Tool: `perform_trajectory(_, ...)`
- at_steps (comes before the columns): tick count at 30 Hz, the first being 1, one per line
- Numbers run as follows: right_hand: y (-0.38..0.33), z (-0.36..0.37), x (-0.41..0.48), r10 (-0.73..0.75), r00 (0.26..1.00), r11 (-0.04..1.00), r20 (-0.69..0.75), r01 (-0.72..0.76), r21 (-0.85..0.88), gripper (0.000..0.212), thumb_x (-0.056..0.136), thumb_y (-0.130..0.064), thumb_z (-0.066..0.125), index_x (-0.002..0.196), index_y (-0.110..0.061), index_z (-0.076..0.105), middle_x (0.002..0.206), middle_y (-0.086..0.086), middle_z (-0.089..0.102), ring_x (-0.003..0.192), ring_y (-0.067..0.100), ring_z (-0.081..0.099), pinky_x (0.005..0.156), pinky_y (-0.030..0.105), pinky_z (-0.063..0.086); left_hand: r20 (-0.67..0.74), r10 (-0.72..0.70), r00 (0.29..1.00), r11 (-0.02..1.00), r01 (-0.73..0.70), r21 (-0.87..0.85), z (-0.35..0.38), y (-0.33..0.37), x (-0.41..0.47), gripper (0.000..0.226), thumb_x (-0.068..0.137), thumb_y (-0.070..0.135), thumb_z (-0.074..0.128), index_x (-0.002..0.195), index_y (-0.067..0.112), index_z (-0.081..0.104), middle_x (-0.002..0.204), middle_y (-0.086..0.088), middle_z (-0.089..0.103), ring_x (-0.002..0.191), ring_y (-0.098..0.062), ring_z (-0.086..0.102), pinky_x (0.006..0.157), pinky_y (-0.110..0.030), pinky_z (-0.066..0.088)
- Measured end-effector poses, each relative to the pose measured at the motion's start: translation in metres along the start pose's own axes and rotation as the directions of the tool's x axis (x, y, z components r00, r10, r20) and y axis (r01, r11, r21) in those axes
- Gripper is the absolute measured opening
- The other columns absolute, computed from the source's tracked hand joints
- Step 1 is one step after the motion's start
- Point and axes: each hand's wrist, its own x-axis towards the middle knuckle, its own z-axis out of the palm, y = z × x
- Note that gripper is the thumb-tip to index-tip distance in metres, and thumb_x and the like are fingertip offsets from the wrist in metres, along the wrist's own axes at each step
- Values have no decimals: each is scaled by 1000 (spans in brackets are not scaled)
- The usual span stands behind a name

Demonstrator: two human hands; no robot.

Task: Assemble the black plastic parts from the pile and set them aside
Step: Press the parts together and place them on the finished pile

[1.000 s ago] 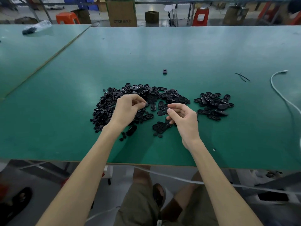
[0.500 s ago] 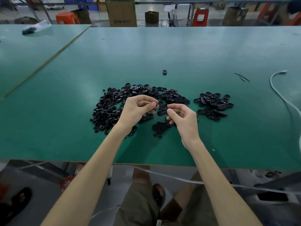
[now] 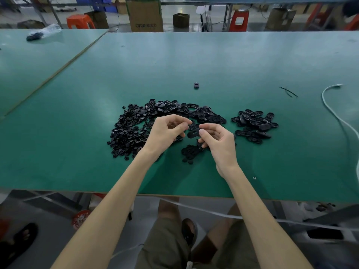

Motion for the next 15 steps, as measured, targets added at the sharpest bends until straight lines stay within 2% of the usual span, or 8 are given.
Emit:
perform_trajectory(4,-1,-1,0,-11,1000,1000,9,10,14,13,96,-2,70,104,-11,75,82,-2,74,70,12,69,63,24,55,-18,64,998,998,-64,20,9,1,-3,8,94,6,73,98,11,76,90,-8,77,71,-12,68,73,-26,56)
perform_trajectory(6,-1,-1,-1,-16,1000,999,16,15,31,13,96,-1,70,102,-12,74,81,-2,72,71,14,68,62,24,54,-47,97,994,995,-96,20,16,0,-5,8,92,5,75,96,12,76,88,-3,77,73,-11,68,74,-27,56)
perform_trajectory(10,0,-1,-1,-22,999,999,27,21,26,13,96,0,69,97,-13,73,79,-2,72,71,15,68,62,24,54,-126,120,985,990,-109,94,29,-2,-8,5,94,11,73,96,15,75,96,3,74,87,-10,67,74,-11,42)
perform_trajectory(12,0,0,0,-24,999,999,21,23,25,13,96,0,69,97,-12,73,80,1,74,72,17,70,63,26,56,-141,107,984,989,-92,114,34,-4,-8,4,96,11,72,97,15,73,103,1,71,92,-11,64,76,-10,41)
perform_trajectory(15,0,0,0,-26,1000,999,7,26,29,13,96,0,70,98,-11,74,83,5,76,73,21,71,67,29,59,-83,77,994,996,-74,44,38,-6,-8,4,98,8,69,98,11,71,98,1,73,90,-16,67,80,-23,51)
